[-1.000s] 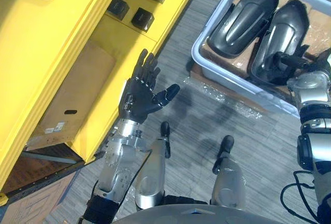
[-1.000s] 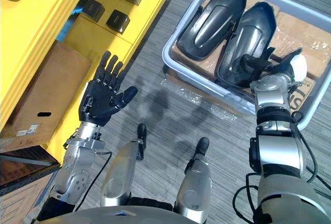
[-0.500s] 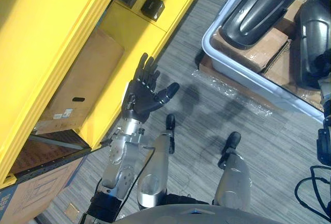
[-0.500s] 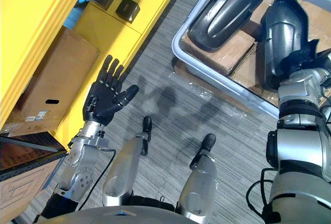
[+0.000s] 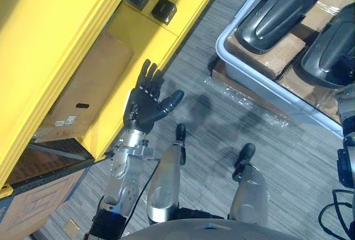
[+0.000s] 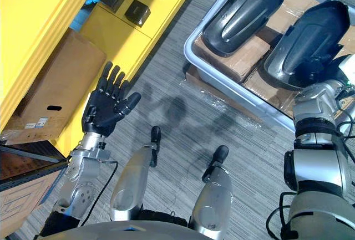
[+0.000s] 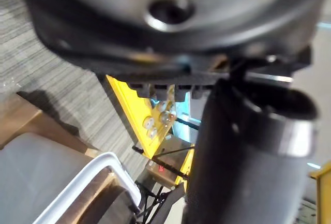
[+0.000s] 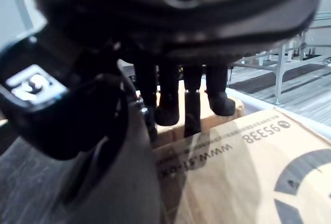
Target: Walk over and take three plastic housings, then place them on the shelf
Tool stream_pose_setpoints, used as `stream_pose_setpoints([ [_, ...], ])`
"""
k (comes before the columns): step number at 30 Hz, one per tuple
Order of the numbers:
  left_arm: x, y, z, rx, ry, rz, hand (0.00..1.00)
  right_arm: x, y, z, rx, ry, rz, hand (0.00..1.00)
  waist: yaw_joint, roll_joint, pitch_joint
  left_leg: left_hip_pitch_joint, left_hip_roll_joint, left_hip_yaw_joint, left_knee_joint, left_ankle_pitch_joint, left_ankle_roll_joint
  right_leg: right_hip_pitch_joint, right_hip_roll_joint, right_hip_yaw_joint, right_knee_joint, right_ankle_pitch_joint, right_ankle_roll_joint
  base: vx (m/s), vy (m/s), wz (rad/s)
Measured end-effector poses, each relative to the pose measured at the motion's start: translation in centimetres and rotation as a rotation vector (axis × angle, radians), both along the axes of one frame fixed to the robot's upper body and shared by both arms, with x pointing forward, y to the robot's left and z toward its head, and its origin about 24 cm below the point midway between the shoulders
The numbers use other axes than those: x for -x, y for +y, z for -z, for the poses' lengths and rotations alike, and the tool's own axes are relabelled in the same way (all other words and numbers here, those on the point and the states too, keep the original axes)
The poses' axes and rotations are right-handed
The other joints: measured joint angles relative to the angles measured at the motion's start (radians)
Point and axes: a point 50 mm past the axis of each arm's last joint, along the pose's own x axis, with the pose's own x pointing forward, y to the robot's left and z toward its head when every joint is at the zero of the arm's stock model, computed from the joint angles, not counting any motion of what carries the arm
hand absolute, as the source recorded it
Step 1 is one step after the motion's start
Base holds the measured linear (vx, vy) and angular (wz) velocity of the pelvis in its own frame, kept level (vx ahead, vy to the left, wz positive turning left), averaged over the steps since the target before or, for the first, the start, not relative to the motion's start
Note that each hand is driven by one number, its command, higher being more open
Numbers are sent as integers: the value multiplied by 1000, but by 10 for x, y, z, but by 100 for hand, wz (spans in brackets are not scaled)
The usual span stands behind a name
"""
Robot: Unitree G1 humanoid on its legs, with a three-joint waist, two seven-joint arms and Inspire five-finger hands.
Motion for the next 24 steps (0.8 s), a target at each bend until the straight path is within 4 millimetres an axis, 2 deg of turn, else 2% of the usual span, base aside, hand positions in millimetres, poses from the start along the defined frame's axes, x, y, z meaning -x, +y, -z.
stream_pose_setpoints([
  [4,10,5,-2,-8,-24,9,100,-2,13,10,18,-9,-68,0,-15,-31,12,52,9,1,-39,5,-6,49,14,-9,-33,0,-1,19,-35,0],
  [8,19,8,-14,-41,-72,16,100,0,32,31,-11,-38,-144,0,-25,-78,12,126,15,3,-103,24,-18,111,25,-18,-65,1,-1,56,-43,2],
  [11,19,10,-24,-122,-91,-44,100,1,43,23,44,-92,-185,0,-38,-89,11,166,13,8,-131,29,-20,143,24,-21,-79,1,-1,48,-21,0],
  [14,12,14,-26,-146,-53,-61,100,3,56,11,103,-178,-240,0,-49,-101,2,219,13,22,-173,39,-22,178,25,-19,-100,2,1,25,-18,-7],
  [17,4,10,-19,-154,42,-1,100,5,67,15,160,-178,-279,0,-61,-132,-44,243,13,36,-203,47,-22,185,26,-13,-112,3,3,38,-19,-9],
  [20,-8,3,1,-157,192,89,100,3,78,27,188,-153,-319,0,-71,-160,-87,293,12,67,-227,44,-24,219,29,11,-146,11,13,32,-3,-21],
  [21,-14,-1,9,-139,257,141,100,4,81,31,206,-140,-338,0,-73,-164,-114,300,13,76,-236,45,-24,224,32,15,-165,21,13,31,1,-25],
  [24,-27,-10,22,-57,380,262,100,3,88,32,265,-132,-400,0,-81,-167,-137,334,14,102,-251,43,-23,249,38,38,-199,40,15,9,7,-23],
])
